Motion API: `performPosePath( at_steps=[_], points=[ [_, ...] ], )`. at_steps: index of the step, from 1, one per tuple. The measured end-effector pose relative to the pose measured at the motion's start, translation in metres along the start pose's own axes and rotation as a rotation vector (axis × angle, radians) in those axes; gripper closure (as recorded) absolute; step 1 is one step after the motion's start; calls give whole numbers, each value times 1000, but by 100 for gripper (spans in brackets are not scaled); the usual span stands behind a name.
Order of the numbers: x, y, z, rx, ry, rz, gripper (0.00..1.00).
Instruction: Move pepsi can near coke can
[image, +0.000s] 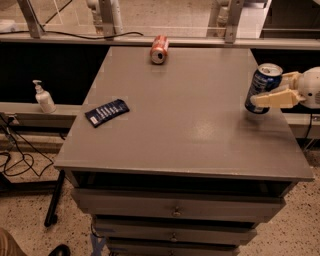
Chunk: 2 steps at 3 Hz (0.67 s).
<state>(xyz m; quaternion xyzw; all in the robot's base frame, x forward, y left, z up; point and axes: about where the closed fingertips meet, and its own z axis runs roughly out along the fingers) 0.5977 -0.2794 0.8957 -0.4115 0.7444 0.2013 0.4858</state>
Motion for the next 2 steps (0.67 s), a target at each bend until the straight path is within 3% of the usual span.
performPosePath(
  at_steps=[1,2],
  points=[
    [-13,-1,12,-16,-37,-31,100],
    [-42,-18,41,-4,-105,-17,100]
  ],
)
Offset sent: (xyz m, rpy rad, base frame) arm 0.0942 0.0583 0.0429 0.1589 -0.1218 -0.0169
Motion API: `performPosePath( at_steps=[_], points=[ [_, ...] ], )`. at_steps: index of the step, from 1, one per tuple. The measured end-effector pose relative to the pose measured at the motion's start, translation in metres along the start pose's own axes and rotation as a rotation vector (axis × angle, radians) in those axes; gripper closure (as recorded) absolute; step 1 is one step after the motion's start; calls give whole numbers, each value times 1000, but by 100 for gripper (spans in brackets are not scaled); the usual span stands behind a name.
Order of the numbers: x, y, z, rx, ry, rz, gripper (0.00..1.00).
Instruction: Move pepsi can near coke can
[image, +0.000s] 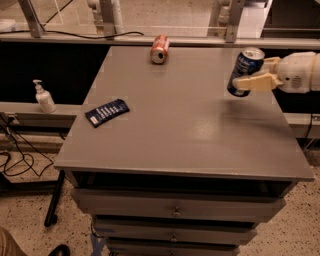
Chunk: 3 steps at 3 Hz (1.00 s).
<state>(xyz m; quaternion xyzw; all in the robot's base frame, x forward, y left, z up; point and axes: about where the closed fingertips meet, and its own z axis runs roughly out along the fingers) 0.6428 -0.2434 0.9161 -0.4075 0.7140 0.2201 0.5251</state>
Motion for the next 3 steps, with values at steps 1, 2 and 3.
performPosePath(
  at_steps=[1,2,3],
  points=[
    [-34,-15,41,43,-50,14,100],
    [-62,-28,88,111,-84,53,100],
    [-78,-47,130,165,-92,93,100]
  ],
)
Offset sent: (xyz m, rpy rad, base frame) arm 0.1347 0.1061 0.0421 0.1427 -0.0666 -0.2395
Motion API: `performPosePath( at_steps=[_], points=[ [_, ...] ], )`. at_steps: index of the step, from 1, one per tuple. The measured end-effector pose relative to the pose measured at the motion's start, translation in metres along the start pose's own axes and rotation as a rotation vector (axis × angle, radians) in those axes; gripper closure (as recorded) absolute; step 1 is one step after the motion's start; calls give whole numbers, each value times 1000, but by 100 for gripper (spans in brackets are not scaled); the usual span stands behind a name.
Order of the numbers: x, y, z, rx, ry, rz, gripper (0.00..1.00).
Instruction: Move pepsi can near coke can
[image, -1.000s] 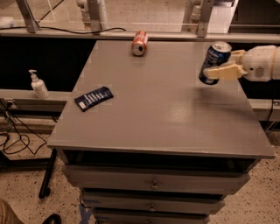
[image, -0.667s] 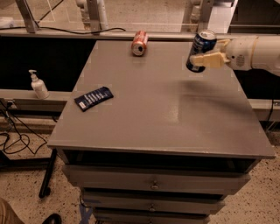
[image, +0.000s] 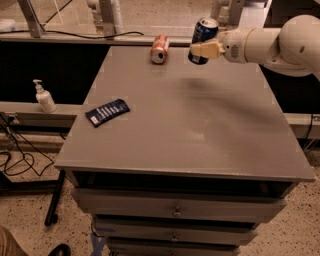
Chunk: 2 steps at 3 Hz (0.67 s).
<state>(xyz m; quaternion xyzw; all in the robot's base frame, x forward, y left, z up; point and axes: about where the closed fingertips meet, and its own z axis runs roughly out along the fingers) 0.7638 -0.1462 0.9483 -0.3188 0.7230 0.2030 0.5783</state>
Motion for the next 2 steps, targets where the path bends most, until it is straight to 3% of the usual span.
performPosePath(
  at_steps=[2],
  points=[
    [-3,-24,71,29,35,-25,100]
  ],
)
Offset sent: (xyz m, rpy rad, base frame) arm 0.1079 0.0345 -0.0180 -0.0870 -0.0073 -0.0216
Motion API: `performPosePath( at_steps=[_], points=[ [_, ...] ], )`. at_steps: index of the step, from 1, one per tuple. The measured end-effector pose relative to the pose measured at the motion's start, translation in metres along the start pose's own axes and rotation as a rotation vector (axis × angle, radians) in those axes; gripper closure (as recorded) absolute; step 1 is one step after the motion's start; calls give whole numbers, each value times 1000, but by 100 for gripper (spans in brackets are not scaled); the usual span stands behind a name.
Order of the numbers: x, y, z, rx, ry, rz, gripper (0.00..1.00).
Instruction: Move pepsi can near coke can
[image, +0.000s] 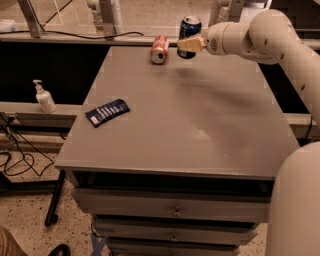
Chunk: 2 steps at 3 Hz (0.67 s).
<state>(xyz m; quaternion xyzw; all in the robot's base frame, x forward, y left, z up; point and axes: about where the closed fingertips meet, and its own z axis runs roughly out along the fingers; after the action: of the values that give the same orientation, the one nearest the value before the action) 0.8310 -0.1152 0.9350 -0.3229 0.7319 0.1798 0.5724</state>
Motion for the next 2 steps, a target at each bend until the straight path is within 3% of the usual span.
performPosePath(
  at_steps=[2],
  points=[
    [19,-2,45,-70,62,-67,100]
  ],
)
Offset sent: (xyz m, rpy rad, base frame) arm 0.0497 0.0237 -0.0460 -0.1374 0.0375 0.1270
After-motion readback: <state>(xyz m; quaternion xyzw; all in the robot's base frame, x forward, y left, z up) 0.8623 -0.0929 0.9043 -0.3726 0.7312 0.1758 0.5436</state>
